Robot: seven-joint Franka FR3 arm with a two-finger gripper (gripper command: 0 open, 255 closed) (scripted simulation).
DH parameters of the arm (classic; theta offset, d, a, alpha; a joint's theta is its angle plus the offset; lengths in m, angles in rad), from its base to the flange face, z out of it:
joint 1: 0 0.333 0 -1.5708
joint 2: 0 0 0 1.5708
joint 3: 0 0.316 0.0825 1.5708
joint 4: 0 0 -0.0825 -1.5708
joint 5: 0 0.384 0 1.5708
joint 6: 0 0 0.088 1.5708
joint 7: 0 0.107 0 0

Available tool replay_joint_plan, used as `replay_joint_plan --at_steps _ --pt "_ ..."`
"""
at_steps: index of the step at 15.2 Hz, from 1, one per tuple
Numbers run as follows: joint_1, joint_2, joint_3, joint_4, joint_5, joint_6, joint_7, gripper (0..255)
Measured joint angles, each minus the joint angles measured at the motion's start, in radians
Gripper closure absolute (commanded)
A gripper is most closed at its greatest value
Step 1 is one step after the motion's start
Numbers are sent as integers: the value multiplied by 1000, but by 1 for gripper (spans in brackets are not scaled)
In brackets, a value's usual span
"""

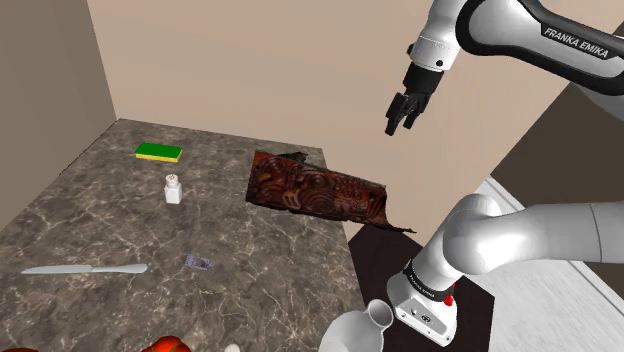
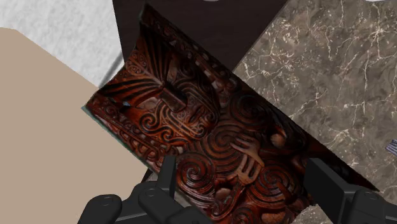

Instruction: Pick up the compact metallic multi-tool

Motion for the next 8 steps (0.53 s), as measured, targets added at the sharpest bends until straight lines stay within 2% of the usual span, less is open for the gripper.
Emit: replay_joint_plan --at_steps 3,8 --pt "3 7 21 -18 17 24 32 0" --pt "21 21 117 -108 93 127 166 0"
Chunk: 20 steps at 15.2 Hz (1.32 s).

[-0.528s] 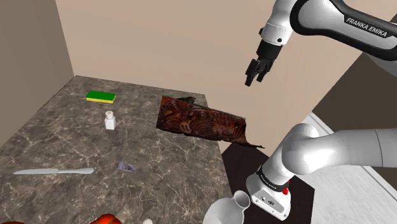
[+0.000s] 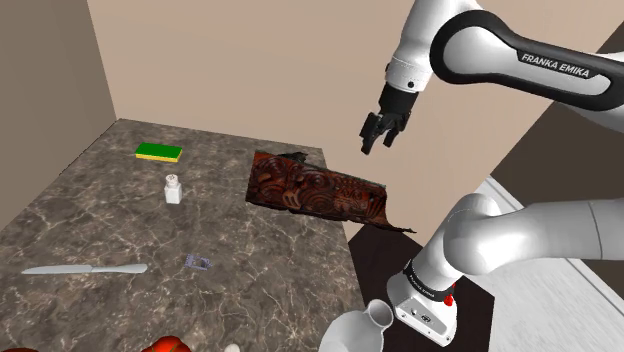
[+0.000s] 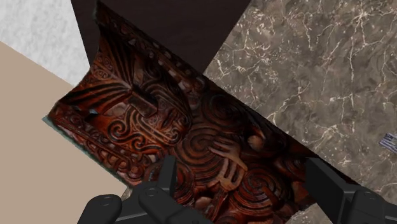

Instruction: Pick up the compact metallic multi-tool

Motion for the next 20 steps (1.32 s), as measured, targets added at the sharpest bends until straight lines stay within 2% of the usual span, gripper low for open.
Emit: replay_joint_plan --at_steps 7,12,17,20 --pt "26 91 137 -71 97 168 183 0" --pt "35 231 245 -73 148 320 318 0" --pt "35 377 348 -36 166 440 461 0" --pt "18 504 405 15 141 518 550 0"
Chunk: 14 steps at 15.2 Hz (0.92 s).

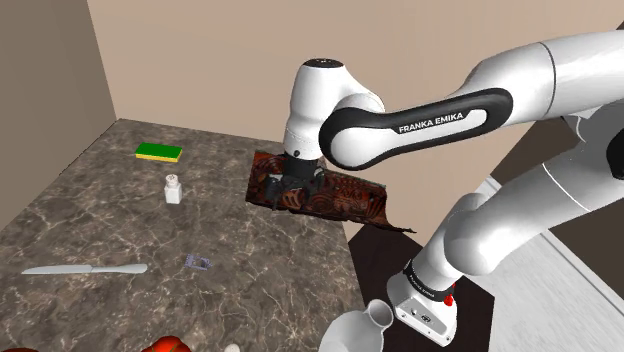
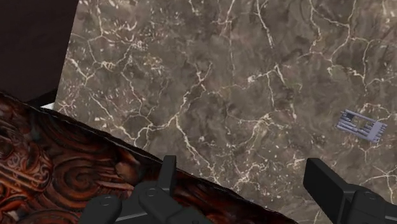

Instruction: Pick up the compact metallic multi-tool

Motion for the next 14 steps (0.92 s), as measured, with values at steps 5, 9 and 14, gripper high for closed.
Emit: replay_joint_plan --at_steps 5,9,14 --pt "-9 197 88 86 -80 103 183 0" --pt "-1 382 116 185 -200 167 340 0" --pt "70 601 93 346 -349 191 525 0"
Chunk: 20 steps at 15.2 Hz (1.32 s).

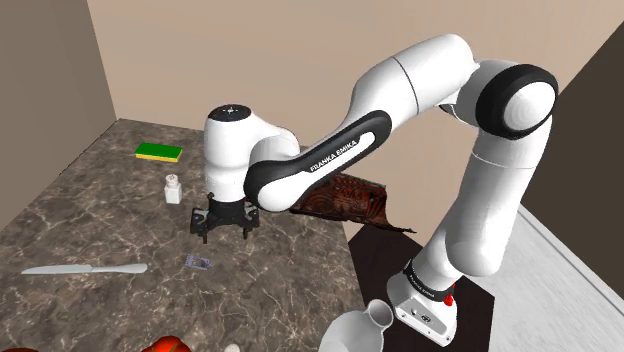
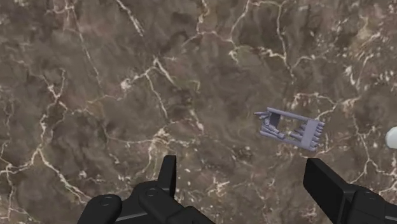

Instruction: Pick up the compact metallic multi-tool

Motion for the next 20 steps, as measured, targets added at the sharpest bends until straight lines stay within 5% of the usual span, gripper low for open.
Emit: replay_joint_plan --at_steps 6,14,15,20 --pt "114 237 -69 219 -115 -2 144 0" --pt "147 322 -103 238 -159 59 179 0" --pt "147 326 -105 239 -161 61 179 255" --pt "148 328 -106 241 -162 63 179 255"
